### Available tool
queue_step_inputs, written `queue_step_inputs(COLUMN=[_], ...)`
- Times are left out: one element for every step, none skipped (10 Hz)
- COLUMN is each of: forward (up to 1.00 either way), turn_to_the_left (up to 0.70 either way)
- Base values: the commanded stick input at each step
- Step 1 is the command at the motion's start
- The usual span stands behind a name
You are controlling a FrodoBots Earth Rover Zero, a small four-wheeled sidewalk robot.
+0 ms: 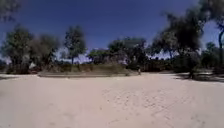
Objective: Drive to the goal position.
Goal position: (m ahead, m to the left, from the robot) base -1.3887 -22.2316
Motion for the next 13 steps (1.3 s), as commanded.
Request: queue_step_inputs(forward=[0.00, 0.00, 0.00, 0.00, 0.00, 0.00, 0.00, 0.00, 0.00, 0.00, 0.00, 0.00, 0.00], turn_to_the_left=[-0.85, -0.85, -0.85, -0.85, -0.85, -0.85, -0.85, -0.85, -0.85, -0.85, -0.85, -0.85, -0.85])
